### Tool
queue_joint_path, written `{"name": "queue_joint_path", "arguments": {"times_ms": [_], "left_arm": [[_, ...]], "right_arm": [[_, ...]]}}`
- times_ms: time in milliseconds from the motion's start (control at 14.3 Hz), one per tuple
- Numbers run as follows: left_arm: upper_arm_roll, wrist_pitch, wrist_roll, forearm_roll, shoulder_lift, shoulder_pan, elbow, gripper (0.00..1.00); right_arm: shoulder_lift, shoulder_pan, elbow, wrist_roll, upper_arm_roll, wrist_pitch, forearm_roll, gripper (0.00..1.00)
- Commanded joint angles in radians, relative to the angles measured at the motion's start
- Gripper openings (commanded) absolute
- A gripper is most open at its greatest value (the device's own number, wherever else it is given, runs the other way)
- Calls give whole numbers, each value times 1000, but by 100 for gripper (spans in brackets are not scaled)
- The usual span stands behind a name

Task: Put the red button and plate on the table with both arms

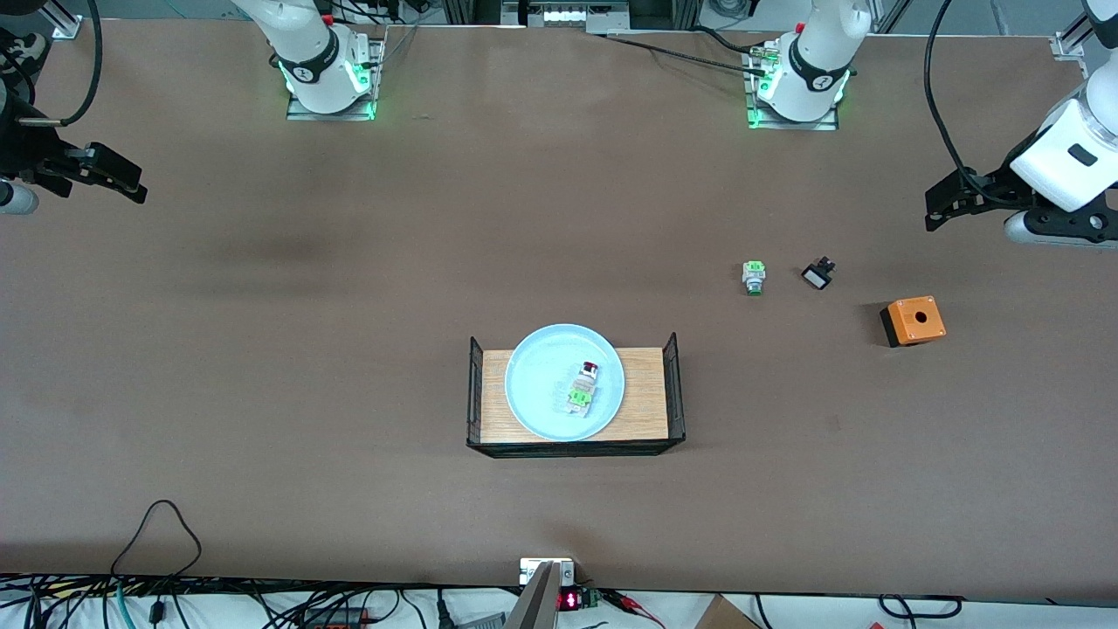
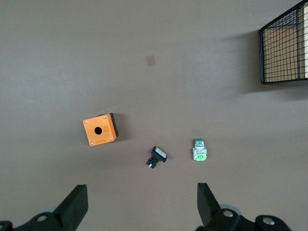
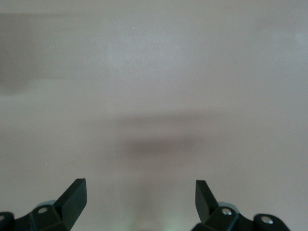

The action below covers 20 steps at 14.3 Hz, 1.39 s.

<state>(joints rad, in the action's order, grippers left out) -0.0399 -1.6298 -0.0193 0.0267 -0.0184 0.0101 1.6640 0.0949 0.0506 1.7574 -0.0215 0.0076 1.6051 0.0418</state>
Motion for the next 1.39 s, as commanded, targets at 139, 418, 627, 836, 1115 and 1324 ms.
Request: {"name": "queue_joint_path", "arguments": {"times_ms": [139, 418, 627, 836, 1115, 1324], "left_arm": [[6, 34, -16, 2, 15, 5, -35, 100], [6, 34, -14, 2, 15, 5, -35, 100], [6, 36, -14, 2, 15, 5, -35, 100], [6, 36, -14, 2, 15, 5, -35, 100], [8, 56, -11, -27, 15, 5, -35, 100], [5, 125, -5, -85, 29, 16, -81, 100]], "right_arm": [[-6, 9, -13, 14, 2, -33, -16, 100], [-6, 9, -13, 14, 2, -33, -13, 100], [-6, 9, -13, 14, 2, -31, -10, 100], [-4, 9, -13, 14, 2, -31, -11, 100], [-1, 3, -15, 17, 3, -34, -11, 100], [-3, 6, -15, 57, 2, -44, -11, 100]]}}
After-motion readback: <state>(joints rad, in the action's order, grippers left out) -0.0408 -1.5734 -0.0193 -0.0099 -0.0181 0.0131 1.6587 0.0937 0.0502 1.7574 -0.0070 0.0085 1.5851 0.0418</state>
